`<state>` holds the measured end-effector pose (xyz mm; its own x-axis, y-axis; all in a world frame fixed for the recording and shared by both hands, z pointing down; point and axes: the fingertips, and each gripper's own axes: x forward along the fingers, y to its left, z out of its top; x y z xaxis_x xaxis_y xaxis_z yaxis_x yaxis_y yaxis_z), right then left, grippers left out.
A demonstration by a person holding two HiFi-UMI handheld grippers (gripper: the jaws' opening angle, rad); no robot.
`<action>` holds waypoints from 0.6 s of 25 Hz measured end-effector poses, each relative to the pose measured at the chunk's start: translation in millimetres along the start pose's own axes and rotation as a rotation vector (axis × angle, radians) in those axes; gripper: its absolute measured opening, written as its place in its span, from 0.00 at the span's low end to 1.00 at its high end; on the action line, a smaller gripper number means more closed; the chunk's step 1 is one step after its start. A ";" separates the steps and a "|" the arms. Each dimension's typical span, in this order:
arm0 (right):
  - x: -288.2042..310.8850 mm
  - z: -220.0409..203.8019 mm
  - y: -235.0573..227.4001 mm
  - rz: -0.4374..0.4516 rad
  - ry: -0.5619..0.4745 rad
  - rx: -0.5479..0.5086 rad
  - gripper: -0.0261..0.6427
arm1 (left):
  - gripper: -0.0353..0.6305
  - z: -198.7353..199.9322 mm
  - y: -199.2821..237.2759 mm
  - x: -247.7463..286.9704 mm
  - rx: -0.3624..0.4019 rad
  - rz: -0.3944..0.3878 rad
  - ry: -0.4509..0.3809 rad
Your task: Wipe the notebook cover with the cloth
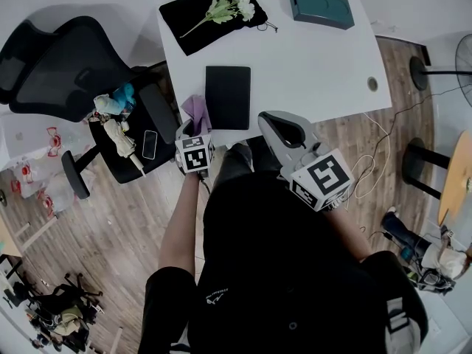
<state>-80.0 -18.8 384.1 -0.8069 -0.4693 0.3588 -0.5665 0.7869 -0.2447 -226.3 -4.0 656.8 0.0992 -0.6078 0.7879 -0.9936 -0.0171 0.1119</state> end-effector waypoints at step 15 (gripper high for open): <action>-5.0 0.2 -14.5 0.024 -0.001 0.000 0.04 | 0.17 34.0 17.6 -50.0 -0.114 0.078 -0.156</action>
<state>-67.8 -27.9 385.7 -0.8203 -0.4505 0.3523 -0.5470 0.7978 -0.2535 -250.6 -0.9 598.8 0.0035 -0.7192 0.6948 -0.9844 0.1196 0.1287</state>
